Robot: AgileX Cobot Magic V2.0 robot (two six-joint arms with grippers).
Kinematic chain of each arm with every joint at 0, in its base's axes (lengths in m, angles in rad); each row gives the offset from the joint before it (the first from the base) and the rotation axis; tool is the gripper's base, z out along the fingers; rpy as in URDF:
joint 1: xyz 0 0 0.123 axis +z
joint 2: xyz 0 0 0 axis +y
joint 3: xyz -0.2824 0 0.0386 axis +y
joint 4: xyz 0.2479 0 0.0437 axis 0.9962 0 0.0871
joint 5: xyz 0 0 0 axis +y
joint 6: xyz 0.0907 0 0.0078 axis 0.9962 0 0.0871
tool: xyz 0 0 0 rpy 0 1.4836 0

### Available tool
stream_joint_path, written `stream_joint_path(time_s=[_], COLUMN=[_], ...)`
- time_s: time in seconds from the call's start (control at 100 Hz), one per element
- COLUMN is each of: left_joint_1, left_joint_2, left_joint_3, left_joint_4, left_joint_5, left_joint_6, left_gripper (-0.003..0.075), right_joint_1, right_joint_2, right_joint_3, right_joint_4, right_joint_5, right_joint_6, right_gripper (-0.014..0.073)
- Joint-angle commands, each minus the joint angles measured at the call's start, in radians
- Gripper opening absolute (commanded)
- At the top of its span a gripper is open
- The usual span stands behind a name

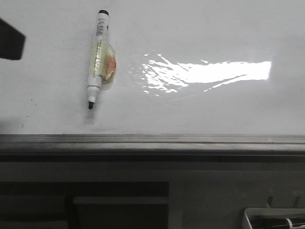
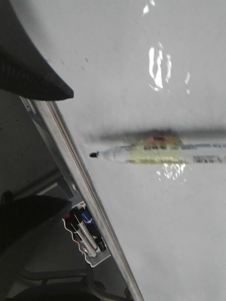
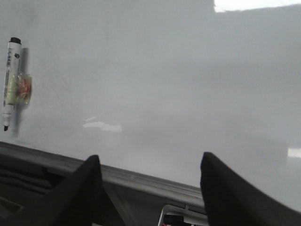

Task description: Write number 5 on whiteboard

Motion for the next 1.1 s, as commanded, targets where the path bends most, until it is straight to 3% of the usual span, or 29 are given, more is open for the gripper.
stream_joint_path(time_s=[0.0, 0.22, 0.4, 0.51, 0.61, 0.81, 0.91, 0.99, 1.09], left_joint_1=[-0.081, -0.227, -0.251, -0.251, -0.251, -0.251, -0.253, -0.273, -0.327], left_joint_2=[0.069, 0.236, 0.337, 0.375, 0.398, 0.407, 0.396, 0.379, 0.359], left_joint_3=[-0.048, -0.054, -0.054, -0.054, -0.054, -0.055, -0.061, -0.077, -0.096], left_joint_4=[-0.056, -0.115, -0.115, -0.115, -0.115, -0.113, -0.077, 0.082, 0.305], left_joint_5=[-0.156, -0.436, -0.528, -0.566, -0.596, -0.602, -0.566, -0.467, -0.334], left_joint_6=[0.002, 0.002, 0.002, 0.002, 0.002, 0.002, 0.002, 0.005, 0.005], left_gripper=[0.0395, 0.0395, 0.0379, 0.0330, 0.0240, -0.0022, -0.0020, -0.0020, -0.0020], right_joint_1=[0.005, 0.005, 0.005, 0.005, 0.005, 0.005, 0.005, 0.006, 0.027], right_joint_2=[0.028, 0.037, 0.037, 0.037, 0.037, 0.037, 0.045, 0.070, 0.121], right_joint_3=[-0.036, -0.036, -0.036, -0.036, -0.036, -0.036, -0.036, -0.041, -0.068], right_joint_4=[0.018, 0.018, 0.018, 0.018, 0.018, 0.018, 0.030, 0.050, 0.149], right_joint_5=[-0.131, -0.160, -0.149, -0.146, -0.146, -0.141, -0.113, -0.062, 0.029], right_joint_6=[-0.012, -0.012, -0.012, -0.012, -0.012, -0.012, -0.012, -0.028, -0.228], right_gripper=[0.0421, 0.0421, 0.0421, 0.0421, 0.0421, 0.0421, 0.0418, 0.0419, 0.0419])
